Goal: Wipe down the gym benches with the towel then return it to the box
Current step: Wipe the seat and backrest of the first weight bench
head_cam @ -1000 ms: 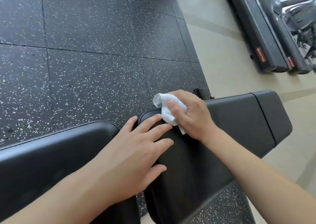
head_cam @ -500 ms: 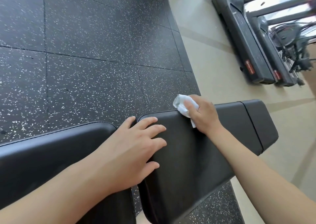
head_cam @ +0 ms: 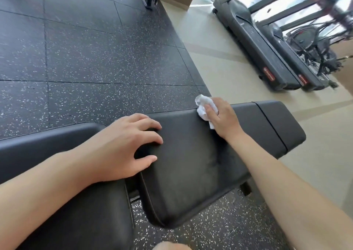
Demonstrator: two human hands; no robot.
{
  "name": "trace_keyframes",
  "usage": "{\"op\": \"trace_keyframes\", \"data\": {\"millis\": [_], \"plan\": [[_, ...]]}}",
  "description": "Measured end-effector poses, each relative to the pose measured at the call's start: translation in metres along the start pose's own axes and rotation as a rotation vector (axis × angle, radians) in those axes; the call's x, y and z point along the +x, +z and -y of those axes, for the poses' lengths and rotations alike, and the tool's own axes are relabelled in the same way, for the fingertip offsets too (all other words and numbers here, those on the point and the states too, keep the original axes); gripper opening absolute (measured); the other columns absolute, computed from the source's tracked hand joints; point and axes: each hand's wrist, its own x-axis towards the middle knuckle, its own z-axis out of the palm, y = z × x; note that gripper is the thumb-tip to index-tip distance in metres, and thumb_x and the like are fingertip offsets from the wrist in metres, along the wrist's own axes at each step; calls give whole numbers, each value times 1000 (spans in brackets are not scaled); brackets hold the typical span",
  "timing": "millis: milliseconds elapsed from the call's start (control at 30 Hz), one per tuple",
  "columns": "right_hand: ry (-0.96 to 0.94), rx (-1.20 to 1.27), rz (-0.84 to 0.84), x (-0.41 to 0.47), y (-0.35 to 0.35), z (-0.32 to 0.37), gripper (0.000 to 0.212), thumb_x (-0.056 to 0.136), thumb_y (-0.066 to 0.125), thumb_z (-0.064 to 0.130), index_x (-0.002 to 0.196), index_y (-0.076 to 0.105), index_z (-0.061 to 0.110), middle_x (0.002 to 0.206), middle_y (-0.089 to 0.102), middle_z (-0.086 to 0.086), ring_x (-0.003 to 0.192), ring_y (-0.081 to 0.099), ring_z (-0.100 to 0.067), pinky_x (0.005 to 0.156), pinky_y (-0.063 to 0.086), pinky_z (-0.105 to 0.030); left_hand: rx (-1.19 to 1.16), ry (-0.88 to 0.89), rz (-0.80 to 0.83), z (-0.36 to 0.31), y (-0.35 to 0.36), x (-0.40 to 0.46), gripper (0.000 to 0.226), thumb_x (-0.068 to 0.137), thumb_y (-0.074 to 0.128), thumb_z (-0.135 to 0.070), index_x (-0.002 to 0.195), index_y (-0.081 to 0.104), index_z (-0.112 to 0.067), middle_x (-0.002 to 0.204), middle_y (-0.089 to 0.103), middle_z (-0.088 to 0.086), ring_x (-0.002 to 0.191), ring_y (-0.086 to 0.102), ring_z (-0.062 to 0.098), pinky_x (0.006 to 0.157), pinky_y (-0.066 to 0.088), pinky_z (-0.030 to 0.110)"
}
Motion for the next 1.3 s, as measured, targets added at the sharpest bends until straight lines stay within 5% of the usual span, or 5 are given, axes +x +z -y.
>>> {"op": "trace_keyframes", "data": {"millis": [233, 500, 800, 1133, 1300], "plan": [[-306, 93, 124, -95, 12, 54, 31, 105, 62, 30, 133, 64, 17, 135, 61, 5, 129, 48, -10, 112, 35, -24, -42, -71, 7, 1, 1, -3, 32, 90, 76, -33, 122, 72, -36, 140, 57, -22, 137, 46, 1, 116, 39, 31], [-575, 44, 216, -190, -18, 29, 40, 104, 60, 30, 141, 60, 14, 143, 57, 2, 132, 53, -21, 112, 39, -33, 10, -123, -13, -12, 1, -1, 30, 91, 77, -15, 115, 75, -31, 134, 63, -18, 131, 54, 6, 114, 42, 36], [3, 138, -87, -116, -41, -73, 26, 99, 65, 18, 125, 70, 19, 122, 69, 5, 116, 58, -19, 103, 45, -48, 104, -94, 95, -47, 31, 55, 27, 92, 62, -32, 117, 74, -32, 140, 59, -15, 135, 51, 11, 116, 41, 39], [-449, 178, 4, -181, -3, 1, 38, 102, 55, 34, 134, 64, 16, 136, 64, 3, 127, 58, -18, 107, 41, -33, 77, -131, 91, -43, 58, 83, 32, 93, 65, -30, 124, 73, -32, 141, 60, -20, 137, 49, 4, 119, 32, 23], [-145, 157, 7, -117, -32, -56, 31, 104, 59, 33, 132, 66, 21, 131, 67, 7, 123, 60, -17, 103, 44, -33, 81, -106, 87, -42, 55, 83, 33, 92, 62, -30, 123, 73, -33, 140, 61, -20, 136, 52, 8, 119, 38, 36]]}}
